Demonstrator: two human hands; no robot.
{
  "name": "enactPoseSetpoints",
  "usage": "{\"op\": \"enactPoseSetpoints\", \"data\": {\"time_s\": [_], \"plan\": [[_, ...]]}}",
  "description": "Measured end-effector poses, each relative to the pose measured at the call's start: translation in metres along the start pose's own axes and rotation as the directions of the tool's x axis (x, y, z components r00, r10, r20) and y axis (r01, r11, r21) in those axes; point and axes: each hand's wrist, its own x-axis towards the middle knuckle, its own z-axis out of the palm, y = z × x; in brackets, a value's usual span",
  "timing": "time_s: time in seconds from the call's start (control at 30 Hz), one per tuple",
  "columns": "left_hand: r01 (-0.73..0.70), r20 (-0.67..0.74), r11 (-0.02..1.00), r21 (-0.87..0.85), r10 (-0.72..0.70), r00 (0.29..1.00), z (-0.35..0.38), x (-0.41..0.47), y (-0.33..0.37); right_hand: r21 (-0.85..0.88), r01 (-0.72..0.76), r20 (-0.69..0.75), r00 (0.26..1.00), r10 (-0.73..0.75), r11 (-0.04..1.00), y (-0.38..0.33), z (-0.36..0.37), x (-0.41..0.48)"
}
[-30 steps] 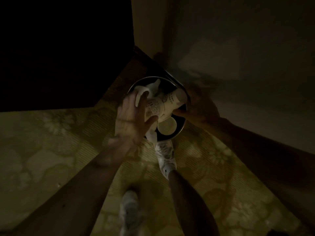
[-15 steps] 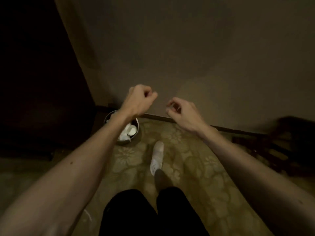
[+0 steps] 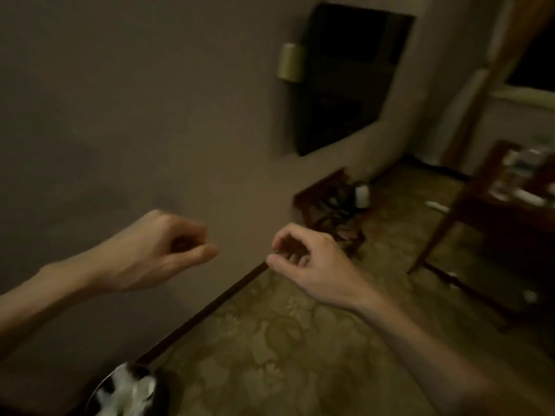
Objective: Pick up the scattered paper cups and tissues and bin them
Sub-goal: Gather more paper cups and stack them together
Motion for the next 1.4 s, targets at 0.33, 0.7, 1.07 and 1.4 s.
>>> {"op": "enactPoseSetpoints", "data": {"time_s": [0.33,0.7,1.07,1.4], "plan": [[-0.072,0.162,0.871,-0.486,0.17,0.972,0.217,0.121,0.222,0.167,-0.375,-0.282,0.868,0.409,0.912,0.127,-0.162,-0.257],[-0.043,0.211,0.696,-0.717,0.275,0.938,0.39,0.245,0.41,0.451,-0.559,-0.417,0.557,0.718,0.696,0.242,-0.254,-0.412],[0.136,0.352,0.7,-0.701,0.174,0.919,0.549,0.449,0.429,0.564,-0.607,-0.473,0.318,0.821,0.56,0.422,-0.352,-0.366],[0.177,0.48,0.691,-0.701,0.272,0.834,0.62,0.64,0.458,0.582,-0.685,-0.458,0.17,0.873,0.439,0.552,-0.471,-0.299]]}}
